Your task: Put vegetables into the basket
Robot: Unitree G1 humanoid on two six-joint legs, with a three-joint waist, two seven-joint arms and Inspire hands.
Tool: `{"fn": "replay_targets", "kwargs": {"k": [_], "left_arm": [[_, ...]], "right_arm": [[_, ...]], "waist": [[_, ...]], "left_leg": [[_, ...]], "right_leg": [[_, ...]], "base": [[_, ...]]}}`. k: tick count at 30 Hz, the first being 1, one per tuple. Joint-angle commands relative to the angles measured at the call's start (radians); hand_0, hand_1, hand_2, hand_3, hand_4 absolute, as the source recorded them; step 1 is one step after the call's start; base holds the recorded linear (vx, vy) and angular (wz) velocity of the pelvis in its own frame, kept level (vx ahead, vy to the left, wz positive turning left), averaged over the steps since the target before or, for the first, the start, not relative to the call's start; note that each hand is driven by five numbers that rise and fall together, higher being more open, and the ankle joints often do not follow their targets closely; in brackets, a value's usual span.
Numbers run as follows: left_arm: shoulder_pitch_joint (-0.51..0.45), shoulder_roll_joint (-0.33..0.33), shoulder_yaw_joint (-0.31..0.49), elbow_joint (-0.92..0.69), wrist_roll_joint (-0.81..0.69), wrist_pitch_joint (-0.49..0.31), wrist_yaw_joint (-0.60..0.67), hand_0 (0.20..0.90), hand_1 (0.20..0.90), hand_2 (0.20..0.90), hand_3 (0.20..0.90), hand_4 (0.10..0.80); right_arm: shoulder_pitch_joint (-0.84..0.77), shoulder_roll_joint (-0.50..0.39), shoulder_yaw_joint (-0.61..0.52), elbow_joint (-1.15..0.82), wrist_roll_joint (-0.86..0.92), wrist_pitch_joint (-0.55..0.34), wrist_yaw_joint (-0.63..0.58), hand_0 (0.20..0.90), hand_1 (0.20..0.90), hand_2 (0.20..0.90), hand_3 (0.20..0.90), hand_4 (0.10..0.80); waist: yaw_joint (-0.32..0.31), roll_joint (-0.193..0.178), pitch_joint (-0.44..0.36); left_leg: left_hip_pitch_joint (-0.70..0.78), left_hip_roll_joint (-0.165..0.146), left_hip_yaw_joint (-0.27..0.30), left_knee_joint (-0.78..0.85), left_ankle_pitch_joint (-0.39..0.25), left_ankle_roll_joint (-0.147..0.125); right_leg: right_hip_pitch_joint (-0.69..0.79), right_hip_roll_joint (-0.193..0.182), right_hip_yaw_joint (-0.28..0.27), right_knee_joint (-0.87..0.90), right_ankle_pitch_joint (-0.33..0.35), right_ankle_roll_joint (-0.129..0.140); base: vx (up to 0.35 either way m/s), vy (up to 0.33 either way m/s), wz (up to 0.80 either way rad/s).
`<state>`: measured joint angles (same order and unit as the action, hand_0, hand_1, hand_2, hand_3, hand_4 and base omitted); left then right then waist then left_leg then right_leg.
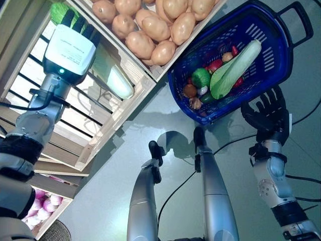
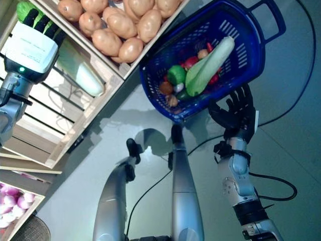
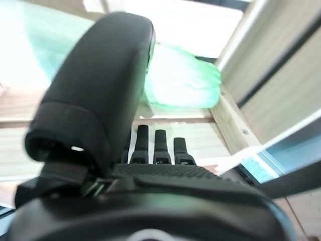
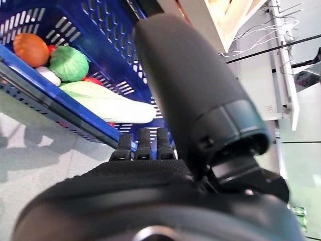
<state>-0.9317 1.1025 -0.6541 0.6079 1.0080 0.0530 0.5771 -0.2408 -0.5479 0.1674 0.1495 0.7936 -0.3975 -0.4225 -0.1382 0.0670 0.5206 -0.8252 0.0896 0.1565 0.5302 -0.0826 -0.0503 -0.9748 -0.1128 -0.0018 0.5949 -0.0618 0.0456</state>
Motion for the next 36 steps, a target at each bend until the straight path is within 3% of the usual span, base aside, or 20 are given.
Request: {"fn": "replay_targets", "kwargs": {"k": [1, 10, 25, 26, 27, 28, 29, 36], "left_arm": [[-0.099, 0.069, 0.05, -0.027, -0.027, 0.024, -0.002, 0.9, 0.9, 0.9, 0.9, 0.8], [-0.094, 0.047, 0.052, 0.005, -0.093, 0.032, 0.0, 0.9, 0.9, 0.9, 0.9, 0.8], [-0.093, 0.038, 0.046, 0.017, -0.08, 0.066, -0.025, 0.9, 0.9, 0.9, 0.9, 0.8], [-0.092, 0.038, 0.046, 0.017, -0.083, 0.071, -0.025, 0.578, 0.578, 0.578, 0.578, 0.585], [-0.09, 0.039, 0.049, 0.017, -0.087, 0.077, -0.021, 0.533, 0.533, 0.533, 0.533, 0.555], [-0.086, 0.039, 0.055, 0.017, -0.093, 0.08, -0.011, 0.338, 0.338, 0.338, 0.338, 0.425], [-0.088, 0.038, 0.058, 0.016, -0.083, 0.08, -0.015, 0.3, 0.3, 0.3, 0.3, 0.4], [-0.091, 0.036, 0.062, 0.018, -0.076, 0.088, -0.014, 0.3, 0.3, 0.3, 0.3, 0.4]], "right_arm": [[-0.009, -0.043, -0.046, -0.151, -0.016, -0.057, -0.016, 0.9, 0.9, 0.9, 0.9, 0.8], [-0.01, -0.038, -0.06, -0.167, -0.022, -0.049, -0.028, 0.9, 0.9, 0.9, 0.9, 0.8], [-0.034, -0.048, -0.057, -0.184, -0.016, -0.042, -0.043, 0.9, 0.9, 0.9, 0.9, 0.8], [-0.033, -0.049, -0.058, -0.185, -0.014, -0.042, -0.044, 0.9, 0.9, 0.9, 0.9, 0.8], [-0.032, -0.048, -0.058, -0.186, -0.013, -0.043, -0.044, 0.9, 0.9, 0.9, 0.9, 0.8], [-0.03, -0.048, -0.06, -0.188, -0.013, -0.043, -0.046, 0.9, 0.9, 0.9, 0.9, 0.8], [-0.032, -0.047, -0.062, -0.188, -0.015, -0.039, -0.044, 0.9, 0.9, 0.9, 0.9, 0.8], [-0.034, -0.047, -0.064, -0.191, -0.013, -0.045, -0.044, 0.9, 0.9, 0.9, 0.9, 0.8]], "waist": [[-0.018, -0.012, -0.001], [-0.016, -0.025, -0.001], [-0.002, -0.045, -0.001], [-0.001, -0.046, -0.001], [-0.001, -0.047, -0.001], [-0.001, -0.048, -0.001], [-0.002, -0.048, -0.001], [-0.002, -0.051, -0.001]], "left_leg": [[-0.039, 0.006, 0.019, 0.01, 0.016, -0.002], [-0.072, 0.015, 0.013, 0.031, 0.011, 0.0], [-0.093, 0.018, -0.007, 0.036, 0.016, -0.001], [-0.093, 0.018, -0.008, 0.035, 0.016, -0.002], [-0.094, 0.02, -0.009, 0.036, 0.017, -0.003], [-0.096, 0.021, -0.009, 0.036, 0.018, -0.002], [-0.094, 0.021, -0.008, 0.034, 0.019, -0.003], [-0.093, 0.023, -0.01, 0.036, 0.02, -0.006]], "right_leg": [[0.054, -0.043, -0.014, 0.018, -0.035, 0.019], [0.023, -0.044, -0.015, 0.039, -0.036, 0.022], [0.012, -0.038, -0.029, 0.047, -0.033, 0.023], [0.013, -0.038, -0.031, 0.046, -0.033, 0.023], [0.012, -0.037, -0.03, 0.046, -0.032, 0.023], [0.01, -0.037, -0.031, 0.046, -0.031, 0.023], [0.012, -0.036, -0.03, 0.043, -0.03, 0.023], [0.018, -0.034, -0.029, 0.039, -0.029, 0.024]], "base": [[0.0, 0.0, 0.0], [0.004, -0.002, -0.02], [-0.001, -0.008, 0.0], [0.0, 0.0, 0.0], [0.0, 0.0, 0.0], [0.0, 0.0, 0.0], [0.0, 0.0, 0.0], [0.0, 0.0, 0.0]]}}
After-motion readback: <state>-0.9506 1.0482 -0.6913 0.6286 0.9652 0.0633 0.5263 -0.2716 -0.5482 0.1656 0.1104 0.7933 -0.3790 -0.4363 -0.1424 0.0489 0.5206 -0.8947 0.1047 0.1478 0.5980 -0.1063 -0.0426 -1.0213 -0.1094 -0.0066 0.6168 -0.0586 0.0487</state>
